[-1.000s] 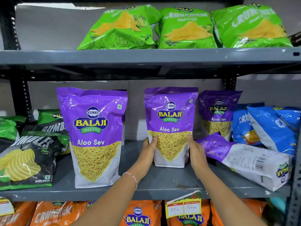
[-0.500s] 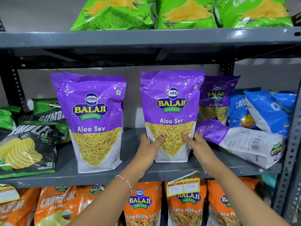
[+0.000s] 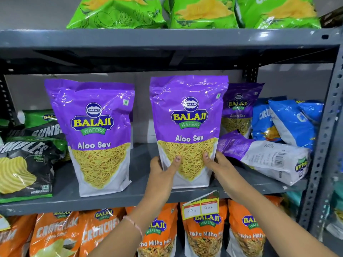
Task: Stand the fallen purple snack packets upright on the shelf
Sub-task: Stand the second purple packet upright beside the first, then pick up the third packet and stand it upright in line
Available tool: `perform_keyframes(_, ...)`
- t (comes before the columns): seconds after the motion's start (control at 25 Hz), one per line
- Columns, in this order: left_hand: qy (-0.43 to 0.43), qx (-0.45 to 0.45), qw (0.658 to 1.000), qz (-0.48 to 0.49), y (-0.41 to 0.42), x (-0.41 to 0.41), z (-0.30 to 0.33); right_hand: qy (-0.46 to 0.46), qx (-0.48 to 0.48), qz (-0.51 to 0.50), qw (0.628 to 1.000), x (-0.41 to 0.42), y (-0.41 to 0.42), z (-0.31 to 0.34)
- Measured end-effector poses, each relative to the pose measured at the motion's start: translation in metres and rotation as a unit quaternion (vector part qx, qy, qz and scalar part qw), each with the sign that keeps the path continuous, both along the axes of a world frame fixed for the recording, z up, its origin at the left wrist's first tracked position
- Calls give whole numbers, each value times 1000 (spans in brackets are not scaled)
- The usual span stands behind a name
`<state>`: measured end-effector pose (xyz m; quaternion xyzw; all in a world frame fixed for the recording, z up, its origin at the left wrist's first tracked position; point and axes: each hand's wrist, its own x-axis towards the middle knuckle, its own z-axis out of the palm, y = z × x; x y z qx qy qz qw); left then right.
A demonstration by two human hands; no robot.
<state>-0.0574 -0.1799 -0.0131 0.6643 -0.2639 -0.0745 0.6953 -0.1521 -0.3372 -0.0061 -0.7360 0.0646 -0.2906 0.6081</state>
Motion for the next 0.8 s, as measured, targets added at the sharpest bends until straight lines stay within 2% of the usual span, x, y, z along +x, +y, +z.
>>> perform_keyframes(0.08, -101, -67, 986, 118, 2, -20, -4, -22, -23, -17, 999, -13, -7, 14)
perform_keyframes(0.12, -165, -121, 968, 143, 1, -35, -1, -41, -59, -45, 996, -25, -20, 28)
perform_keyframes(0.16, -199, -171, 957, 123, -1, -50, 3, -48, -115, -83, 989, -38, -34, 44)
perform_keyframes(0.2, -196, -204, 957, 62, -6, -65, 9, -30, -184, -137, 973, -51, -55, 58)
perform_keyframes(0.28, -122, -179, 974, -63, -30, -90, 14, 77, -304, -255, 915, -75, -108, 81)
perform_keyframes(0.32, -65, -134, 983, -103, -50, -98, 12, 164, -359, -297, 870, -83, -135, 87)
perform_keyframes(0.4, 110, -75, 981, -143, -94, -104, 7, 343, -412, -311, 785, -80, -179, 84)
perform_keyframes(0.44, 208, -59, 963, -163, -113, -106, 7, 384, -403, -310, 771, -75, -191, 80)
perform_keyframes(0.52, 330, -34, 923, -194, -148, -109, 16, 373, -331, -302, 812, -62, -203, 74)
perform_keyframes(0.6, 348, -26, 914, -206, -172, -113, 27, 385, -271, -276, 838, -52, -205, 76)
perform_keyframes(0.72, 328, -11, 916, -232, -193, -116, 36, 463, -283, -242, 804, -51, -199, 80)
perform_keyframes(0.8, 303, -2, 930, -209, -200, -116, 33, 430, -266, -280, 816, -58, -192, 75)
